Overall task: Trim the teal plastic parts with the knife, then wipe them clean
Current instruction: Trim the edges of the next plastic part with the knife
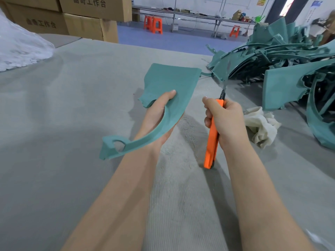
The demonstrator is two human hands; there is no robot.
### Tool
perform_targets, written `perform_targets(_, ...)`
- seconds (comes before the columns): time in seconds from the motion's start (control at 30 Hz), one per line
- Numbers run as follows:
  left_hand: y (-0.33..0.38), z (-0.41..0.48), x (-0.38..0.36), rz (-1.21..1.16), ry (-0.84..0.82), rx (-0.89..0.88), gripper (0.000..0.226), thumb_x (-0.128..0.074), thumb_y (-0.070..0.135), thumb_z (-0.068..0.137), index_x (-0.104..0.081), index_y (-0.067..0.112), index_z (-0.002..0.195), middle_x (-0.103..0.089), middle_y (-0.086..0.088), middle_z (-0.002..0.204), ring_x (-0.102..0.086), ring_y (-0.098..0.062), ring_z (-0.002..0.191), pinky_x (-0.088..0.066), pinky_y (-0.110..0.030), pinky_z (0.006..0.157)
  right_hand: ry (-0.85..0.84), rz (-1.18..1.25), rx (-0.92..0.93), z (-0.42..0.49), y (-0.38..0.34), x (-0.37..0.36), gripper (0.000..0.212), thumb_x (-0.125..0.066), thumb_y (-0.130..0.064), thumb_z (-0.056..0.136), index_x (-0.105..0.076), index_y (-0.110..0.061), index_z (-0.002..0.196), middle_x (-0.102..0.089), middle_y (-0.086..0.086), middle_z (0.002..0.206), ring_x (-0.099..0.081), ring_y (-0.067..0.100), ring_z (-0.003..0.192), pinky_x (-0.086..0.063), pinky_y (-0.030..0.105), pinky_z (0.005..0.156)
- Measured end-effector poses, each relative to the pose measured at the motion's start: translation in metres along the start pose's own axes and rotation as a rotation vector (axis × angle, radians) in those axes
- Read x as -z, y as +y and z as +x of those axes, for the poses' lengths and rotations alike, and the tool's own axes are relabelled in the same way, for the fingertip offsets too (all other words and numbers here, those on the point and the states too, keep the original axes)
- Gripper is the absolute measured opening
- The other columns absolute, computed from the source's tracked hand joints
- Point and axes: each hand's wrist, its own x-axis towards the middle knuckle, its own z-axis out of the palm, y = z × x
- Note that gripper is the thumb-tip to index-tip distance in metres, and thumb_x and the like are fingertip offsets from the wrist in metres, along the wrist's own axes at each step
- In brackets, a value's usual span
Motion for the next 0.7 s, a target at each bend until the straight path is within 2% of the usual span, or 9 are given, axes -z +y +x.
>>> perform_targets(0.17,0.001,0.0,-0.001,0.012,0.033,-0.005,0.016,-0.056,0.009,0.094,-0.062,0.018,0.082,-0.066,0.005,0.07,-0.062,-0.008,0.062,-0.048,-0.023,0.064,-0.034,-0.064,0.02,-0.001,-0.002,-0.002,0.014,-0.055,-0.002,0.087,-0.056,-0.012,0.078,-0.067,-0.006,0.057,-0.041,0.008,0.036,-0.036,0.017,0.041)
perform_targets(0.27,0.0,0.0,-0.002,0.054,0.072,-0.005,0.014,-0.057,0.012,0.094,-0.063,0.018,0.083,-0.066,0.006,0.071,-0.062,-0.009,0.064,-0.047,-0.025,0.067,-0.086,-0.067,0.003,-0.002,-0.002,-0.003,0.014,-0.056,-0.002,0.088,-0.055,-0.012,0.078,-0.062,-0.004,0.052,-0.04,0.009,0.037,-0.035,0.018,0.041)
perform_targets(0.33,0.0,-0.001,-0.003,0.106,0.09,-0.001,0.006,-0.056,0.017,0.095,-0.061,0.015,0.094,-0.063,0.003,0.071,-0.059,-0.009,0.059,-0.047,-0.021,0.057,-0.137,-0.056,-0.013,-0.003,-0.002,-0.002,0.016,-0.062,-0.01,0.09,-0.055,-0.012,0.076,-0.056,-0.002,0.049,-0.04,0.008,0.036,-0.035,0.017,0.04)
perform_targets(0.37,0.0,-0.001,-0.004,0.137,0.098,-0.002,0.011,-0.056,0.02,0.096,-0.06,0.012,0.103,-0.063,0.001,0.076,-0.059,-0.009,0.059,-0.047,-0.019,0.054,-0.177,-0.063,-0.022,-0.003,-0.002,-0.002,0.017,-0.064,-0.016,0.091,-0.056,-0.012,0.076,-0.056,-0.002,0.05,-0.04,0.008,0.036,-0.036,0.017,0.041)
perform_targets(0.43,-0.001,-0.002,-0.003,0.159,0.124,-0.016,0.03,-0.055,0.023,0.097,-0.058,0.005,0.12,-0.068,-0.007,0.099,-0.066,-0.015,0.076,-0.053,-0.022,0.063,-0.278,-0.118,-0.032,-0.004,-0.002,-0.002,0.022,-0.066,-0.029,0.09,-0.062,-0.009,0.081,-0.064,-0.002,0.061,-0.039,0.008,0.037,-0.035,0.017,0.042)
perform_targets(0.5,-0.002,-0.003,-0.005,0.137,0.153,-0.055,0.036,-0.056,0.022,0.096,-0.057,0.005,0.128,-0.066,-0.012,0.121,-0.066,-0.029,0.104,-0.055,-0.036,0.084,-0.355,-0.186,-0.023,-0.006,-0.001,-0.004,0.034,-0.066,-0.036,0.088,-0.065,-0.003,0.093,-0.069,-0.001,0.073,-0.039,0.008,0.038,-0.035,0.017,0.043)
perform_targets(0.53,-0.002,-0.002,-0.006,0.125,0.181,-0.077,0.035,-0.058,0.021,0.095,-0.058,0.006,0.127,-0.065,-0.014,0.122,-0.063,-0.034,0.111,-0.053,-0.042,0.09,-0.374,-0.207,-0.015,-0.008,-0.001,-0.006,0.036,-0.068,-0.035,0.086,-0.063,-0.001,0.096,-0.067,0.0,0.074,-0.039,0.008,0.039,-0.034,0.017,0.042)
perform_targets(0.6,-0.002,0.0,-0.008,0.095,0.232,-0.115,0.028,-0.061,0.017,0.093,-0.062,0.005,0.118,-0.067,-0.015,0.119,-0.062,-0.037,0.111,-0.052,-0.047,0.093,-0.4,-0.213,-0.004,-0.009,0.0,-0.01,0.027,-0.073,-0.026,0.084,-0.06,-0.003,0.093,-0.062,-0.001,0.065,-0.04,0.009,0.039,-0.033,0.018,0.04)
perform_targets(0.7,-0.002,0.0,-0.01,0.095,0.23,-0.124,0.02,-0.062,0.016,0.093,-0.064,0.007,0.11,-0.07,-0.012,0.107,-0.066,-0.035,0.1,-0.058,-0.042,0.076,-0.349,-0.217,0.015,-0.008,0.004,-0.014,0.017,-0.071,-0.02,0.086,-0.058,-0.01,0.085,-0.059,-0.001,0.061,-0.041,0.008,0.039,-0.034,0.016,0.04)
